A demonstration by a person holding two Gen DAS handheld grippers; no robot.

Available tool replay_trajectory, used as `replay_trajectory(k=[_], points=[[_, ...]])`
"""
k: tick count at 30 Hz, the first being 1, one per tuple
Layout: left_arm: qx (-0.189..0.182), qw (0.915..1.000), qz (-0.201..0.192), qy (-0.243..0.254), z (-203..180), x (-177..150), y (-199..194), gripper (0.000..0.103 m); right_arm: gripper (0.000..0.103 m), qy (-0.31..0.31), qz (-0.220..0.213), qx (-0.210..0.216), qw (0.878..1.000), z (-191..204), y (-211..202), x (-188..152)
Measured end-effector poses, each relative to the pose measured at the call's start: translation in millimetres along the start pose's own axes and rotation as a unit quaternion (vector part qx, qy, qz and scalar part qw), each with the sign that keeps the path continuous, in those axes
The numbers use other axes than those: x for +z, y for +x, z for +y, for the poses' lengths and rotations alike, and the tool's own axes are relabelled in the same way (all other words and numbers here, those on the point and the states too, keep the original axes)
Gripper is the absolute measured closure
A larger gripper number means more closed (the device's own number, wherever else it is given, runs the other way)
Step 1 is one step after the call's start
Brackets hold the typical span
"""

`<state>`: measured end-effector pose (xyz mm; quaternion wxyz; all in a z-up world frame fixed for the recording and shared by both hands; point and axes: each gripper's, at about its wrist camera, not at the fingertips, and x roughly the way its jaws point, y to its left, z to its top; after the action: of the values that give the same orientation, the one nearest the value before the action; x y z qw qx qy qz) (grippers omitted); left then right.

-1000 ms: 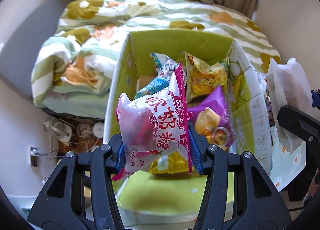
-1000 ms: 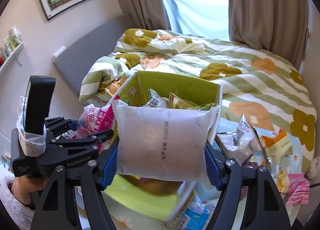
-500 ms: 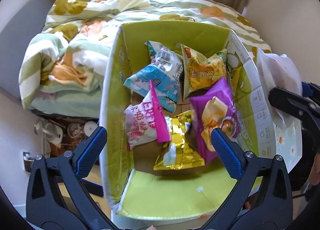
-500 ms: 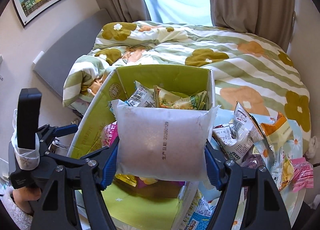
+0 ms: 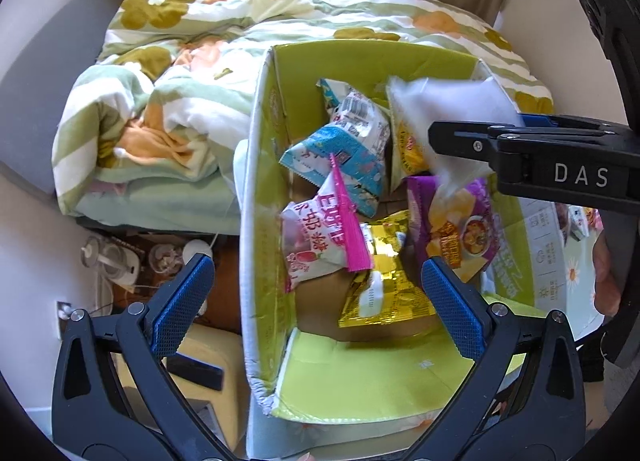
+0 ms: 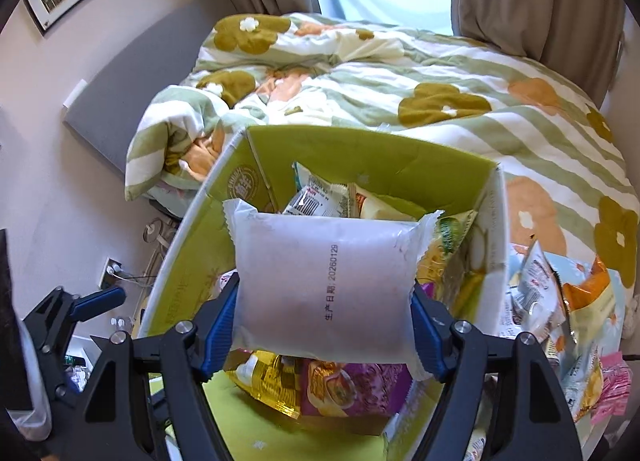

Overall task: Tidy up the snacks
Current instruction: 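Move both tools back to the snack pile on the table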

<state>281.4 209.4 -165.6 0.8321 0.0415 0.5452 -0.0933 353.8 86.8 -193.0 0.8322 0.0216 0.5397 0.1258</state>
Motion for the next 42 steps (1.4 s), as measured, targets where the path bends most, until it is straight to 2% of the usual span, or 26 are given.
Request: replay_trajectory(k=[2,5,13,20,24,28,33,42], points=[[0.001,1.0,0.002,-0.003,1.1,-2.4,1.5,0.0,0.027,0.011,-0.013,0.007,1.0,-3.4,-2.2,-4.9],[0.007,1.0,0.004,-0.005,1.0,-6.0,2.2,0.0,0.006,0.029,-0.021,0.016,0.999,-10.1,-8.0,-14.1],[0.011,0.9999,0.003,-0.01,-1.2,-13.0,-4.7,0.0,0.001,0.028,-0.038,0.01,0.999,-15.2,-28.8,-37.0],[0.014,0.9996,-0.022,-0.009,-17.1,-7.8,-31.9,0.0,0.001,0.024,-0.045,0.02,0.998,-19.9,-59.9,-42.6],[0.016,0.999,-0.042,-0.008,-34.3,-4.3,-49.9,0.0,0.001,0.013,-0.061,0.005,0.998,-26.8,-87.0,-51.3],[0.014,0.9983,-0.055,-0.01,-61.3,-4.0,-63.7,0.0,0.001,0.007,-0.093,0.003,0.996,-46.3,-122.7,-67.1],[0.017,0.9974,-0.069,-0.011,-113.2,-14.1,-77.9,0.0,0.001,0.004,-0.118,-0.002,0.993,-85.5,-159.5,-88.3],[0.034,0.9972,-0.056,-0.036,-214.7,-54.0,-78.9,0.0,0.001,-0.015,-0.118,-0.01,0.993,-171.0,-195.7,-135.4]])
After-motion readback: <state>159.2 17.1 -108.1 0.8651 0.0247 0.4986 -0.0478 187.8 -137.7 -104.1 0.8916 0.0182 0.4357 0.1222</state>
